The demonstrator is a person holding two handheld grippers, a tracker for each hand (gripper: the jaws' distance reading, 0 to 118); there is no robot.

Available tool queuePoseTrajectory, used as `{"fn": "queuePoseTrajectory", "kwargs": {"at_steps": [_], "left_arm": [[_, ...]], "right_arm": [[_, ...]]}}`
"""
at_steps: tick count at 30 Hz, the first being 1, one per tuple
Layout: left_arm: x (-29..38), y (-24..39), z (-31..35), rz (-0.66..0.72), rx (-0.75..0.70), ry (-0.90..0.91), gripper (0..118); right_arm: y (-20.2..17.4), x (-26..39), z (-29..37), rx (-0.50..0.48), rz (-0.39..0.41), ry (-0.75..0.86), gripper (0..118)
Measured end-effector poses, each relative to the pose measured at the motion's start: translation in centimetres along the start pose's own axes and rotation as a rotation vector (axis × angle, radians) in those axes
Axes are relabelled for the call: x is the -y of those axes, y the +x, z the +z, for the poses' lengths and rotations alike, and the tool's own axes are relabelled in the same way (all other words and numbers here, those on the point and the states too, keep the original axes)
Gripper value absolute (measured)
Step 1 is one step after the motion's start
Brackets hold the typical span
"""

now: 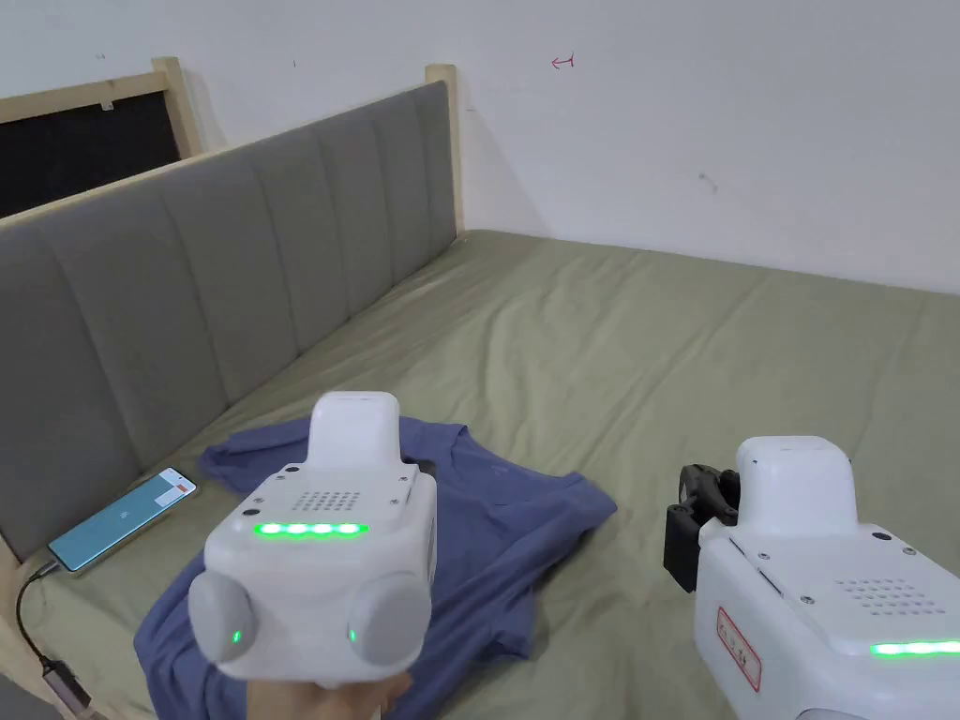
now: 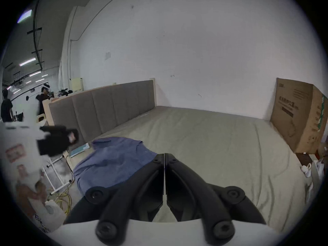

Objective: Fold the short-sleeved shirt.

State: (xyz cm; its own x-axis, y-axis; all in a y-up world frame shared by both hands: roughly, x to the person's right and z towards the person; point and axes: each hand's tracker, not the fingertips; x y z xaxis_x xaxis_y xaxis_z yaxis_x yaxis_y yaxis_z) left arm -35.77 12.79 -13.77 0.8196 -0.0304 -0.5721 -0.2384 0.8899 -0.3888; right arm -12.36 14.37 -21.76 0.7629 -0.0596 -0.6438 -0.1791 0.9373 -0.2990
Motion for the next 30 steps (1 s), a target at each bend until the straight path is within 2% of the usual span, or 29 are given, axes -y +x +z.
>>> {"fn": "queuePoseTrajectory", "kwargs": {"at_steps": [2, 3, 4, 5, 6, 7, 11, 17, 18, 19, 20, 21, 22, 24, 25, 27, 28, 30], "left_arm": [[0.9, -0.1, -3.7, 0.02, -0.005, -0.057, 1], [1.4, -0.3, -5.5, 0.034, -0.002, -0.093, 7], [1.6, -0.5, -7.1, 0.045, 0.004, -0.147, 29], [1.8, -0.8, -8.6, 0.097, 0.011, -0.189, 79], [2.0, -1.0, -10.1, 0.119, 0.032, -0.239, 106], [2.3, -1.1, -11.2, 0.128, 0.065, -0.272, 118], [3.1, -0.3, -14.3, 0.107, 0.069, -0.295, 117], [5.6, 1.5, -20.4, 0.026, 0.057, -0.451, 116], [6.3, 1.7, -21.6, 0.027, 0.071, -0.518, 112], [7.2, 2.0, -22.5, 0.024, 0.082, -0.579, 101], [8.6, 2.6, -23.5, -0.029, 0.055, -0.654, 85], [8.9, 3.2, -22.6, -0.087, 0.041, -0.51, 87], [8.3, 3.5, -21.9, -0.117, 0.039, -0.507, 87], [7.7, 2.9, -21.5, -0.053, 0.049, -0.533, 72], [7.5, 2.6, -21.6, -0.018, 0.033, -0.537, 61], [7.0, 1.9, -21.2, 0.003, -0.019, -0.505, 15], [6.9, 1.6, -21.1, -0.001, -0.061, -0.499, 3], [7.0, 0.7, -21.4, 0.07, 0.003, -0.532, 3]], "right_arm": [[0.7, 0.2, -0.3, 0.004, -0.024, -0.017, 2], [1.0, 0.4, -0.3, 0.007, -0.035, -0.024, 2], [1.3, 0.5, -0.4, 0.01, -0.043, -0.031, 2], [1.5, 0.6, -0.6, 0.015, -0.045, -0.037, 2], [1.7, 0.7, -0.8, 0.025, -0.044, -0.045, 2], [1.9, 0.9, -1.0, 0.036, -0.042, -0.052, 2], [2.7, 1.6, -2.4, 0.067, -0.052, -0.096, 2], [3.5, 3.2, -4.6, 0.083, -0.061, -0.179, 2], [3.6, 3.4, -5.0, 0.086, -0.061, -0.192, 2], [3.7, 3.5, -5.3, 0.089, -0.064, -0.202, 2], [3.8, 3.7, -5.7, 0.093, -0.077, -0.217, 2], [4.0, 3.9, -6.1, 0.095, -0.096, -0.234, 2], [4.1, 4.1, -6.3, 0.093, -0.108, -0.243, 2], [4.3, 4.5, -6.4, 0.09, -0.12, -0.251, 2], [4.4, 4.7, -6.4, 0.09, -0.125, -0.259, 2], [4.6, 4.8, -6.2, 0.09, -0.129, -0.266, 2], [4.7, 4.8, -6.0, 0.096, -0.131, -0.266, 2], [5.2, 4.9, -5.6, 0.119, -0.154, -0.26, 2]]}}
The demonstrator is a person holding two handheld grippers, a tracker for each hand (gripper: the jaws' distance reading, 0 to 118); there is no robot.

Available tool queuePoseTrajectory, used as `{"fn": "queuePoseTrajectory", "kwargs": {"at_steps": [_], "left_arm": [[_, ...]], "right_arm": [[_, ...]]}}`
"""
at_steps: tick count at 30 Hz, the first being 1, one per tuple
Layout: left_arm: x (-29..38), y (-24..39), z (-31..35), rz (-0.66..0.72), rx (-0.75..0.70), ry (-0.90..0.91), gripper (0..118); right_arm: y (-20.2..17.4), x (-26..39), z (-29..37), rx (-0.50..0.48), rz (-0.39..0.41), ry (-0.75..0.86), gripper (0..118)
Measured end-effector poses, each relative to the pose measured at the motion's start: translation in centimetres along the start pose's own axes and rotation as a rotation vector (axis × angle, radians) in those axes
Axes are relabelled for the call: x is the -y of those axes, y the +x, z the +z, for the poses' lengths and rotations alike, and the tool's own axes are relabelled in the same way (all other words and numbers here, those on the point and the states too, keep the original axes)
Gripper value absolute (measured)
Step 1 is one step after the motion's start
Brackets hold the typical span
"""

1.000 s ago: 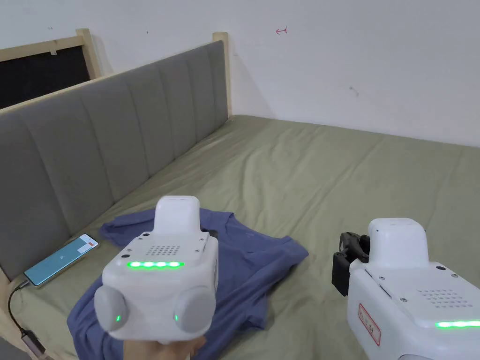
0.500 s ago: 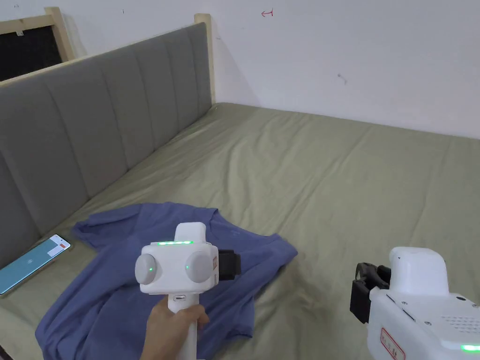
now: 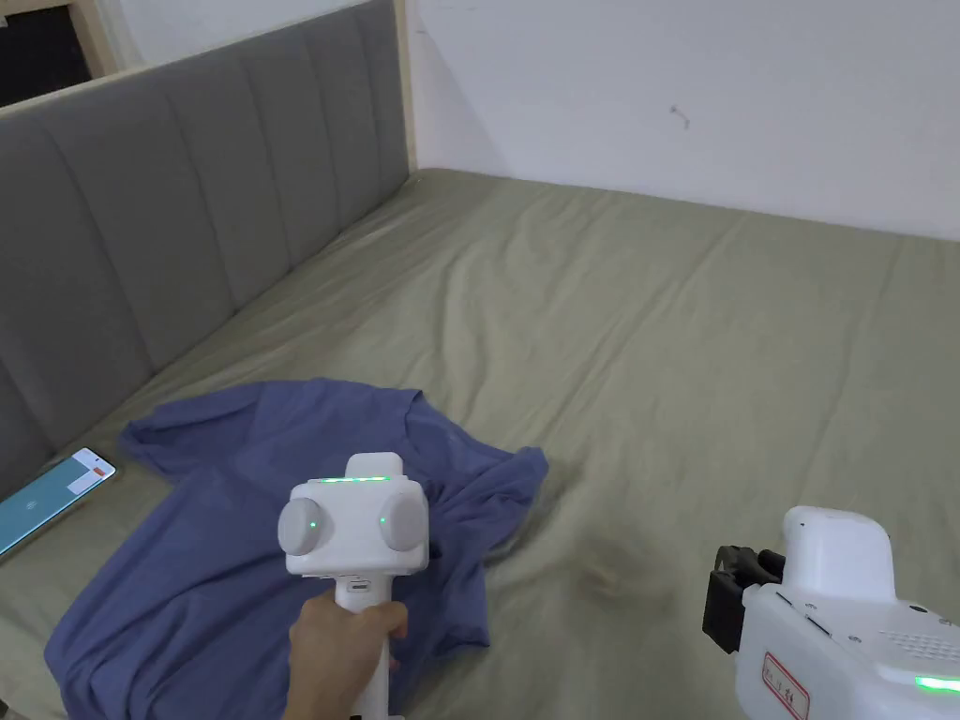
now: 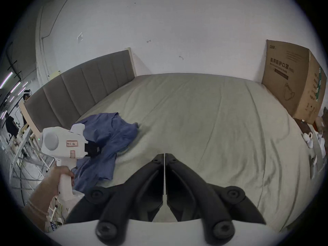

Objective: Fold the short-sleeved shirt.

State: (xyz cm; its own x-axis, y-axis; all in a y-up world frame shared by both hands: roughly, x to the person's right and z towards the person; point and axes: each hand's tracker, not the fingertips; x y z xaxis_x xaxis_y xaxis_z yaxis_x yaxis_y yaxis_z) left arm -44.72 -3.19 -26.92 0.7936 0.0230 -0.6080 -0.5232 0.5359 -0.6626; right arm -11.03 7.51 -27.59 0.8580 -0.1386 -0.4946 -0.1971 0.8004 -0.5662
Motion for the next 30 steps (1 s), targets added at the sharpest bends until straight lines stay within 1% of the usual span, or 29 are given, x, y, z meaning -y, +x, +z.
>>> {"fn": "queuePoseTrajectory", "kwargs": {"at_steps": [1, 4, 5, 7, 8, 9, 10, 12, 15, 18, 19, 21, 23, 27, 28, 29, 30], "left_arm": [[-0.2, -0.1, 0.3, -0.02, -0.008, 0.002, 3], [-0.6, -0.2, 1.9, -0.019, 0.012, 0.032, 2], [-0.8, 0.0, 2.7, 0.008, 0.048, 0.058, 2], [-1.4, -0.8, 4.7, 0.102, 0.173, 0.096, 2], [-1.8, -0.8, 5.7, 0.114, 0.2, 0.123, 3], [-2.3, -0.2, 6.6, 0.106, 0.187, 0.125, 3], [-2.8, 0.3, 7.4, 0.079, 0.182, 0.13, 3], [-3.8, 1.6, 9.5, 0.041, 0.228, 0.178, 3], [-5.2, 5.2, 12.5, 0.006, 0.363, 0.225, 3], [-5.9, 11.1, 15.9, -0.113, 0.458, 0.271, 3], [-5.9, 13.1, 17.0, -0.151, 0.51, 0.28, 3], [-5.5, 17.2, 19.0, -0.176, 0.629, 0.285, 3], [-4.6, 21.3, 21.4, -0.235, 0.768, 0.274, 3], [-1.5, 28.3, 25.1, -0.348, 0.955, 0.261, 3], [-0.3, 29.5, 25.3, -0.352, 0.998, 0.26, 3], [1.3, 30.4, 24.8, -0.274, 1.009, 0.228, 3], [2.7, 31.3, 24.1, -0.252, 1.024, 0.18, 3]], "right_arm": [[0.5, 0.0, 0.0, 0.006, -0.027, -0.001, 2], [1.9, 0.0, 0.4, 0.014, -0.113, 0.0, 2], [2.5, -0.1, 0.6, 0.018, -0.139, 0.001, 2], [3.5, -0.1, 0.9, 0.025, -0.17, 0.011, 2], [4.0, -0.1, 1.1, 0.043, -0.187, 0.017, 2], [4.5, -0.1, 1.4, 0.069, -0.206, 0.025, 2], [5.0, -0.2, 1.7, 0.071, -0.221, 0.031, 2], [6.2, -0.3, 2.5, 0.071, -0.253, 0.048, 2], [7.9, -0.8, 4.1, 0.117, -0.278, 0.092, 2], [9.7, -1.4, 6.1, 0.162, -0.293, 0.137, 2], [10.3, -1.5, 7.0, 0.177, -0.301, 0.158, 2], [11.8, -1.8, 8.7, 0.22, -0.305, 0.188, 2], [13.5, -2.0, 10.6, 0.278, -0.307, 0.221, 2], [16.9, -1.6, 13.7, 0.387, -0.302, 0.243, 2], [17.7, -1.3, 14.3, 0.423, -0.301, 0.237, 2], [18.4, -1.1, 14.7, 0.454, -0.299, 0.228, 2], [19.1, -0.8, 15.0, 0.478, -0.299, 0.222, 2]]}}
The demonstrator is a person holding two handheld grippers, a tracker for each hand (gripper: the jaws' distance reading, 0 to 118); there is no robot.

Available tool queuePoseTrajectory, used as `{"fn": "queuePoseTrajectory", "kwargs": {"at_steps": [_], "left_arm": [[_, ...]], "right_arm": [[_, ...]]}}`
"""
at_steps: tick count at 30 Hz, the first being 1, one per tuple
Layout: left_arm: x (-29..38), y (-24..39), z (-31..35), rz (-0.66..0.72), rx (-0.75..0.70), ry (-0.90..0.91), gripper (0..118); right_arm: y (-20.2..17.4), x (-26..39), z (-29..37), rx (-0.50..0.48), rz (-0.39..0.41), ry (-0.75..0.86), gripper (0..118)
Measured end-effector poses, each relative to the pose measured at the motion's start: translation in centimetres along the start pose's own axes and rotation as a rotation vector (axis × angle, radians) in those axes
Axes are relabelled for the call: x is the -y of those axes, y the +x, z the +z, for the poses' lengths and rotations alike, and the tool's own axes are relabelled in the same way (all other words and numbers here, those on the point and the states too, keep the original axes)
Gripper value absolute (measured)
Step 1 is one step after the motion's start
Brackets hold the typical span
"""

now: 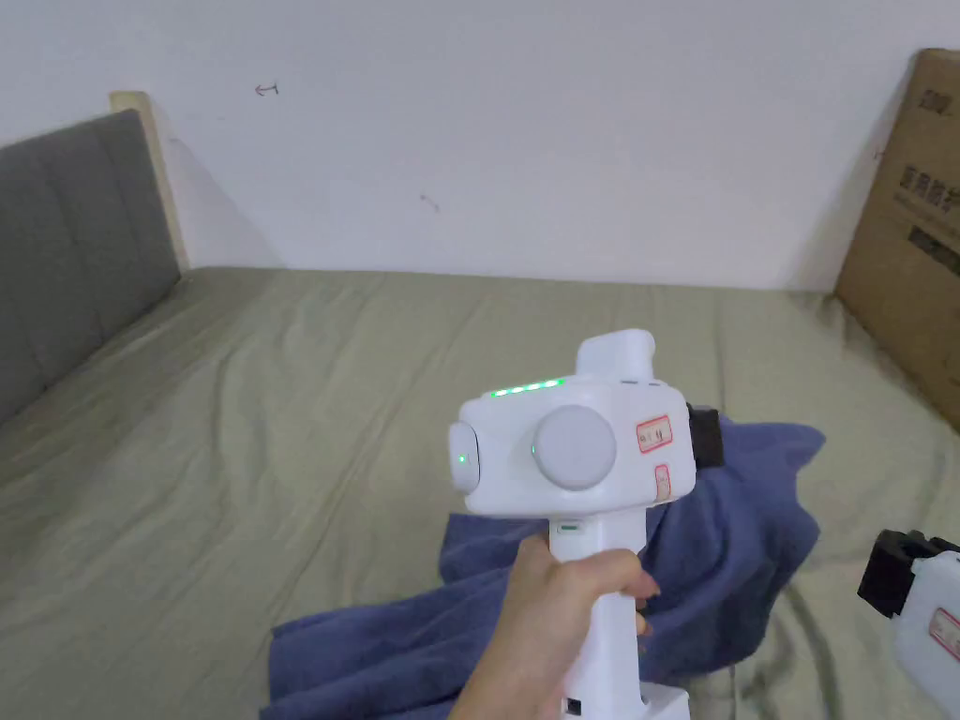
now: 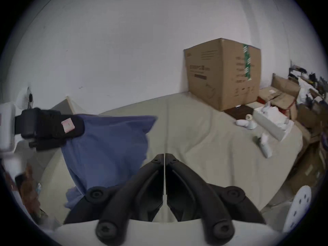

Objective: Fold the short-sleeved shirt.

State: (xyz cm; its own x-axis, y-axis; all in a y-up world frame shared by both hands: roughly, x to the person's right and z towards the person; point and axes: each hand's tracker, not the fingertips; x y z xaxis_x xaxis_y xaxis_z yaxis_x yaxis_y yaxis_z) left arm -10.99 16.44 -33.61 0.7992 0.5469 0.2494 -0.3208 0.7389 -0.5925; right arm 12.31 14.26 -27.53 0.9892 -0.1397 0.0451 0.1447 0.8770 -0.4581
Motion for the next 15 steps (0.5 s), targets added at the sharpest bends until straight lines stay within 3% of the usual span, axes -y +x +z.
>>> {"fn": "queuePoseTrajectory", "kwargs": {"at_steps": [1, 7, 10, 11, 12, 14, 15], "left_arm": [[1.8, -0.1, -1.4, 0.006, 0.028, -0.062, 3], [15.1, -2.0, -8.4, -0.084, -0.157, -0.447, 3], [18.1, -3.3, -9.0, -0.081, -0.207, -0.49, 4], [18.0, -3.7, -8.7, -0.068, -0.202, -0.48, 12], [17.6, -3.9, -8.4, -0.032, -0.207, -0.466, 29], [16.0, -4.2, -7.7, -0.004, -0.2, -0.448, 89], [15.2, -4.3, -7.0, -0.002, -0.205, -0.445, 98]], "right_arm": [[0.7, 0.1, -0.1, 0.022, -0.003, -0.006, 2], [3.2, 1.1, -0.4, 0.054, -0.03, -0.041, 2], [3.2, 1.5, -0.9, 0.051, -0.018, -0.064, 2], [3.0, 1.6, -1.1, 0.046, -0.012, -0.071, 2], [2.9, 1.7, -1.2, 0.038, -0.007, -0.077, 2], [2.3, 1.7, -1.5, 0.028, -0.002, -0.083, 2], [2.0, 1.7, -1.6, 0.022, 0.001, -0.083, 2]]}}
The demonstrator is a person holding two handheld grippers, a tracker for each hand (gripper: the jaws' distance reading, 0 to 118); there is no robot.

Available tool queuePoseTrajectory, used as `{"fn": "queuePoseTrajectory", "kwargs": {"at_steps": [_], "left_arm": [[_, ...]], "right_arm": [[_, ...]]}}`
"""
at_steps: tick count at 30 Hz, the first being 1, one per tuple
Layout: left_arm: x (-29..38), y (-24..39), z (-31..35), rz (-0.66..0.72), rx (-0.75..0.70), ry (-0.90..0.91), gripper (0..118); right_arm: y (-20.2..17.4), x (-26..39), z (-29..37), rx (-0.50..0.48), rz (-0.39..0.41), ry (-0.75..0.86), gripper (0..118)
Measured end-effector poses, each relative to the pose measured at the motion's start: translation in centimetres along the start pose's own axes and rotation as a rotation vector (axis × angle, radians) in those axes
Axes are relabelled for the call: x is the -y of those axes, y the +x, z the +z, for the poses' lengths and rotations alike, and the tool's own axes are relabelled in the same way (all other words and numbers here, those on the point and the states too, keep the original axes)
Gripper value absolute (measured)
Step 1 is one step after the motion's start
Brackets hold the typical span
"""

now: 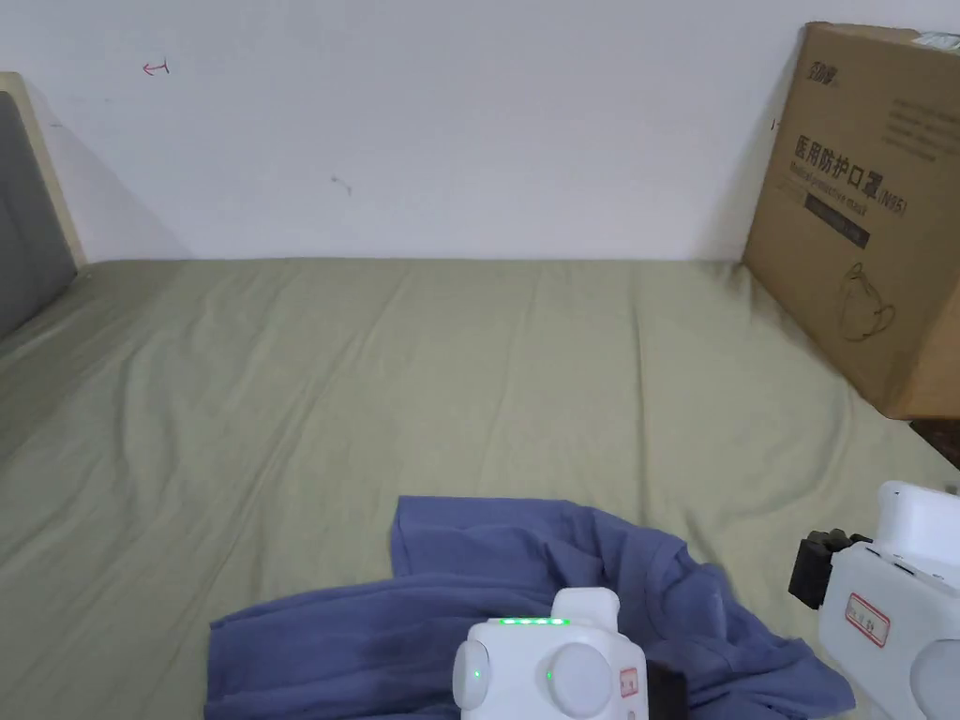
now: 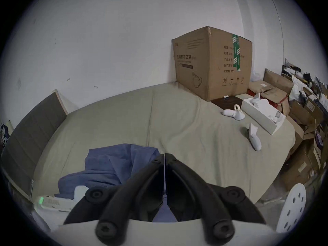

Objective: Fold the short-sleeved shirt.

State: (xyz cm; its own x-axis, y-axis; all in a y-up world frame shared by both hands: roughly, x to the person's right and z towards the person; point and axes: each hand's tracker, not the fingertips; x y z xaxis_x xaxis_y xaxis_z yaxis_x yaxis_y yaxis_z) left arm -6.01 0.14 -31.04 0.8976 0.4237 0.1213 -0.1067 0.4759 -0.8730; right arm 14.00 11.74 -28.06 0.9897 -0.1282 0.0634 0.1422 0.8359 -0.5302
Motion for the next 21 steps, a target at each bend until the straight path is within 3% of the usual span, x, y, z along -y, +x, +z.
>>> {"fn": "queuePoseTrajectory", "kwargs": {"at_steps": [1, 2, 6, 7, 10, 12, 15, 21], "left_arm": [[-0.4, -0.3, 1.0, -0.004, 0.004, 0.011, 98], [-0.7, -0.7, 2.5, -0.025, 0.011, 0.073, 117], [-1.4, -3.3, 8.0, -0.064, -0.11, 0.179, 110], [-1.5, -4.4, 9.1, -0.058, -0.137, 0.182, 99], [-0.5, -8.6, 10.8, 0.001, -0.262, 0.203, 1], [0.5, -11.8, 11.1, 0.07, -0.32, 0.17, 0], [2.3, -15.8, 11.6, 0.172, -0.284, 0.147, 0], [0.1, -19.2, 14.1, 0.202, -0.361, 0.172, 0]], "right_arm": [[-0.4, 0.0, 0.0, -0.005, 0.009, 0.001, 2], [-0.8, 0.0, -0.1, -0.014, 0.028, 0.006, 2], [-2.4, 0.1, -0.3, -0.042, 0.078, 0.007, 2], [-2.8, 0.2, -0.5, -0.053, 0.073, 0.001, 2], [-3.8, 0.7, -1.2, -0.107, 0.057, -0.024, 2], [-4.8, 1.3, -1.8, -0.116, 0.08, -0.044, 2], [-6.5, 2.1, -2.8, -0.134, 0.119, -0.081, 2], [-9.0, 2.5, -4.3, -0.175, 0.148, -0.116, 2]]}}
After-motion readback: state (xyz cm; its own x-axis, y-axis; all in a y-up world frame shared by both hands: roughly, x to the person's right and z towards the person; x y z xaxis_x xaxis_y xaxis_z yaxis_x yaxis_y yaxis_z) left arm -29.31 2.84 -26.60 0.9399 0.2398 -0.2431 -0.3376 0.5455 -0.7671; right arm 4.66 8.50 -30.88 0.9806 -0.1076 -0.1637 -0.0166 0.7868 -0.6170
